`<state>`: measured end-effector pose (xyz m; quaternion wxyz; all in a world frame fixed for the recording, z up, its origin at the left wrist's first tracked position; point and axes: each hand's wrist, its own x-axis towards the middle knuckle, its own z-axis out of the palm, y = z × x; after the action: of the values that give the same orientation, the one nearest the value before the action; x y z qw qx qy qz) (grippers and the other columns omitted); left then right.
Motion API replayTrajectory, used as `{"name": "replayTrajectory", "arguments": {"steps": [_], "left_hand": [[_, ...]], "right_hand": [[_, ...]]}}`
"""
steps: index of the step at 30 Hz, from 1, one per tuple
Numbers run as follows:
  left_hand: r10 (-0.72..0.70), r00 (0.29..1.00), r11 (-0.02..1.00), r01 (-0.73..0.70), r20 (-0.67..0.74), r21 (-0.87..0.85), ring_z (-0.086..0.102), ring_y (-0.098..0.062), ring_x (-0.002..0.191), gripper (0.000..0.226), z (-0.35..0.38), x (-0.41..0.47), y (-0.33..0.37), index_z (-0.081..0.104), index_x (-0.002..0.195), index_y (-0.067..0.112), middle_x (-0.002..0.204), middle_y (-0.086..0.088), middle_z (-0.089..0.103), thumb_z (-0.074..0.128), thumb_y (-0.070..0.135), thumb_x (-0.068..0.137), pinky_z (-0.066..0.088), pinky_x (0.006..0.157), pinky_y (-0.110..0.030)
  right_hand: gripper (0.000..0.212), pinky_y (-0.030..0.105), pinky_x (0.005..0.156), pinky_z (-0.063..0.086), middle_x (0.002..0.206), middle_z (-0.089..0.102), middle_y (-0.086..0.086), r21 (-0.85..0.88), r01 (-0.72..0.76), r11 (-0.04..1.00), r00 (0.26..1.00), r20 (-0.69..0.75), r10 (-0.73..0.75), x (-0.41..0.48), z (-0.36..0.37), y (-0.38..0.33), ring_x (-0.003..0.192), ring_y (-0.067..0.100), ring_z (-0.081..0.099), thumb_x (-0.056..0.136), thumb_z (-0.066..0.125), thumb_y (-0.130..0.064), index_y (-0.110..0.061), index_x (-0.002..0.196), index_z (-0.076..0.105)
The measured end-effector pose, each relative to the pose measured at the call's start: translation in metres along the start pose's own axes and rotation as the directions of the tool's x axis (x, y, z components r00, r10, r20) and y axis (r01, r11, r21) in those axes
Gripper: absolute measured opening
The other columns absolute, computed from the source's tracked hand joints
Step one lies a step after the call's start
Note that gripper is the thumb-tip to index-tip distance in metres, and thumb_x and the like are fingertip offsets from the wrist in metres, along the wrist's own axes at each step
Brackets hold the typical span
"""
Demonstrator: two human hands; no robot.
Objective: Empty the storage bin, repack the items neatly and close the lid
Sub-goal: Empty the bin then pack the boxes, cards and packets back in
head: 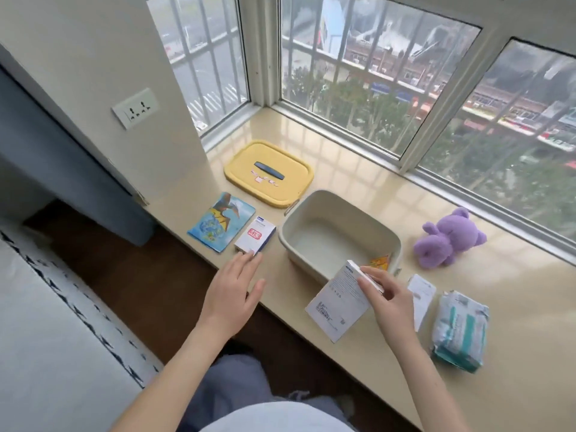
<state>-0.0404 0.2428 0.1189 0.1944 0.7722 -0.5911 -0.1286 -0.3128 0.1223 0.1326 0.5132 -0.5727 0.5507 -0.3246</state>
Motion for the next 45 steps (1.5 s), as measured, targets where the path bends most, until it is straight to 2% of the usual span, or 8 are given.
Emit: {"name": "replayTrajectory", "arguments": {"steps": [7, 12, 14, 19, 28, 37, 40, 45], "left_hand": [[0.035, 0.992, 0.997, -0.043, 0.118, 0.067, 0.044, -0.026, 0.135, 0.058, -0.066, 0.044, -0.134, 0.048, 0.143, 0.013, 0.143, -0.009, 0.052, 0.033, 0.045, 0.097, 0.036, 0.109, -0.04], [0.055, 0.983, 0.995, -0.067, 0.173, 0.068, 0.047, -0.029, 0.131, 0.061, -0.089, 0.087, -0.183, 0.048, 0.142, 0.011, 0.141, -0.012, 0.052, 0.031, 0.047, 0.097, 0.04, 0.107, -0.044], [0.043, 0.981, 0.997, -0.055, 0.188, 0.056, 0.043, -0.026, 0.133, 0.063, -0.086, 0.1, -0.191, 0.046, 0.144, 0.013, 0.144, -0.01, 0.049, 0.028, 0.05, 0.097, 0.042, 0.107, -0.043], [0.023, 0.983, 0.999, -0.031, 0.183, 0.04, 0.045, -0.025, 0.131, 0.059, -0.064, 0.125, -0.204, 0.046, 0.143, 0.013, 0.143, -0.009, 0.049, 0.03, 0.047, 0.097, 0.044, 0.105, -0.044], [0.054, 0.971, 0.997, -0.063, 0.233, 0.031, 0.047, -0.027, 0.13, 0.056, -0.015, 0.185, -0.225, 0.048, 0.141, 0.011, 0.14, -0.01, 0.051, 0.034, 0.044, 0.097, 0.046, 0.102, -0.046], [0.193, 0.917, 0.974, -0.221, 0.349, 0.043, 0.037, -0.03, 0.139, 0.055, 0.06, 0.237, -0.274, 0.045, 0.144, 0.016, 0.146, -0.012, 0.047, 0.038, 0.042, 0.097, 0.038, 0.109, -0.049], [0.249, 0.909, 0.96, -0.278, 0.334, 0.043, 0.033, -0.028, 0.141, 0.055, 0.08, 0.245, -0.288, 0.042, 0.147, 0.018, 0.148, -0.01, 0.045, 0.041, 0.04, 0.096, 0.026, 0.115, -0.044], [0.276, 0.893, 0.949, -0.311, 0.355, 0.045, 0.027, -0.025, 0.145, 0.056, 0.111, 0.251, -0.314, 0.038, 0.149, 0.022, 0.153, -0.007, 0.039, 0.038, 0.041, 0.097, 0.016, 0.12, -0.044]], "right_hand": [[0.015, 0.019, 0.074, 0.048, 0.098, 0.072, -0.014, 0.019, -0.078, 0.997, 0.995, -0.054, 0.079, 0.01, 0.134, -0.02, 0.094, 0.007, 0.065, 0.09, 0.069, -0.017, -0.027, 0.1, 0.074], [0.015, 0.023, 0.075, 0.049, 0.1, 0.072, -0.011, -0.017, -0.112, 0.994, 0.993, -0.049, 0.111, 0.027, 0.191, -0.033, 0.096, 0.008, 0.064, 0.091, 0.068, -0.021, -0.03, 0.103, 0.072], [0.014, 0.016, 0.073, 0.046, 0.103, 0.07, -0.011, -0.049, -0.117, 0.992, 0.993, -0.023, 0.116, 0.039, 0.207, -0.034, 0.095, 0.004, 0.062, 0.092, 0.066, -0.024, -0.033, 0.102, 0.07], [0.013, 0.007, 0.068, 0.044, 0.105, 0.068, -0.01, -0.023, -0.146, 0.989, 0.987, 0.066, 0.147, 0.086, 0.243, -0.028, 0.087, -0.01, 0.058, 0.095, 0.063, -0.019, -0.024, 0.105, 0.068], [0.014, 0.007, 0.072, 0.043, 0.116, 0.064, -0.011, -0.039, -0.214, 0.976, 0.965, 0.149, 0.217, 0.163, 0.292, 0.013, 0.103, -0.007, 0.056, 0.099, 0.056, -0.025, -0.026, 0.111, 0.063], [0.018, 0.017, 0.086, 0.043, 0.117, 0.063, -0.003, -0.077, -0.276, 0.958, 0.961, -0.033, 0.274, 0.189, 0.345, 0.072, 0.107, 0.007, 0.056, 0.099, 0.052, -0.017, -0.017, 0.114, 0.063], [0.017, 0.009, 0.082, 0.04, 0.114, 0.063, -0.002, -0.079, -0.28, 0.957, 0.958, -0.089, 0.273, 0.203, 0.354, 0.086, 0.103, 0.003, 0.056, 0.098, 0.053, -0.015, -0.016, 0.111, 0.064], [0.015, 0.009, 0.085, 0.037, 0.11, 0.062, -0.001, -0.138, -0.241, 0.961, 0.966, -0.134, 0.223, 0.225, 0.366, 0.108, 0.102, 0.003, 0.054, 0.097, 0.054, -0.012, -0.016, 0.105, 0.066]]}}
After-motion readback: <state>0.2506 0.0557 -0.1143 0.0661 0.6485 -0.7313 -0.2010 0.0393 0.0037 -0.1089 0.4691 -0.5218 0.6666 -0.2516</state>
